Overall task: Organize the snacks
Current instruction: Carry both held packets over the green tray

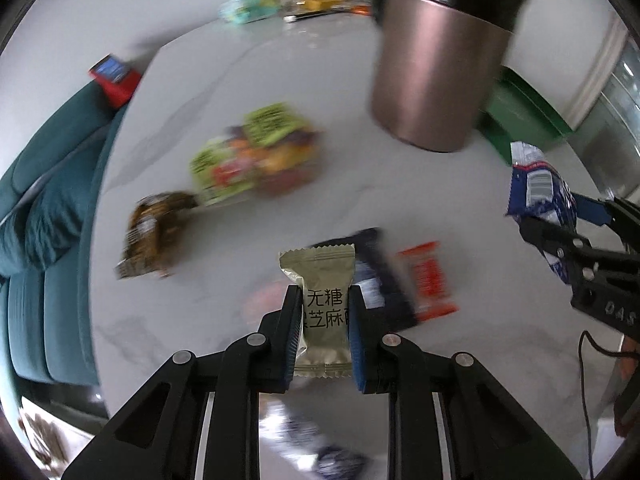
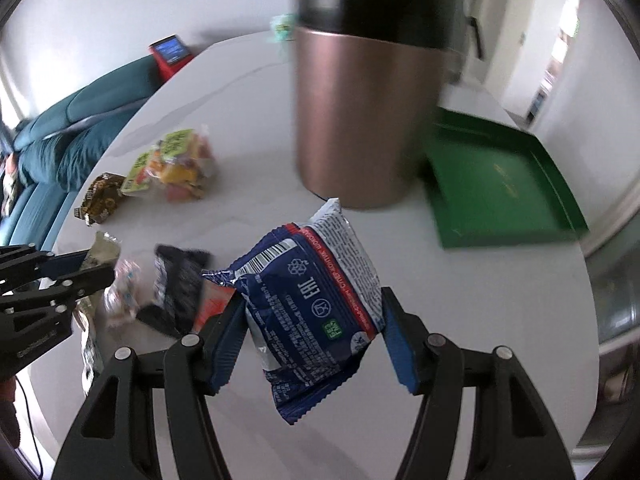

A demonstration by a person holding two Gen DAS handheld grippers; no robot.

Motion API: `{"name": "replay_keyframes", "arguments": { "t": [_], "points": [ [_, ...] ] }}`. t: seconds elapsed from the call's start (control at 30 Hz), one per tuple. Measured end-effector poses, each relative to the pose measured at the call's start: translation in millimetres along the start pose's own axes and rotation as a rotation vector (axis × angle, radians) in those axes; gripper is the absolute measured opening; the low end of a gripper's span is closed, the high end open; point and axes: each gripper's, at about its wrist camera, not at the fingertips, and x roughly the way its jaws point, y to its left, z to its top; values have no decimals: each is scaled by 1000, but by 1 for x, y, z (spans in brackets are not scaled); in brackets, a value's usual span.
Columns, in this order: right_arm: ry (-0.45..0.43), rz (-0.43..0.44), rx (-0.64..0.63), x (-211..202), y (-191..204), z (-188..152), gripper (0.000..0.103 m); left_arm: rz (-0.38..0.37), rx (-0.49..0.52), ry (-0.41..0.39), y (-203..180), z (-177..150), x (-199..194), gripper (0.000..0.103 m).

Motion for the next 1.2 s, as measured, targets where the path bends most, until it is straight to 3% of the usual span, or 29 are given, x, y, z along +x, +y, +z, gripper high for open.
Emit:
{"name": "replay_keyframes", "arguments": {
  "t": [0.27,0.47,0.63,0.9,1.03,1.2],
  "points": [
    [9,-6,64,-16,-107,-27,92,-22,80,-7,-111,29,11,18],
    [-4,1,31,-25,-195,-17,92,-35,32,-23,-187,58,23,18],
    [-16,0,-33,-17,-253,15,92,-50,-87,-60,-233,109,39,18],
    [-7,25,-68,25,-310,86,93,-3,-159,-79,-269,188,74,18],
    [19,45,-67,61,-322,122,93,21,-225,-48,-264,214,104,18],
    [70,58,-62,105,-328,147,93,63,-223,-12,-266,236,144,19]
  ]
}}
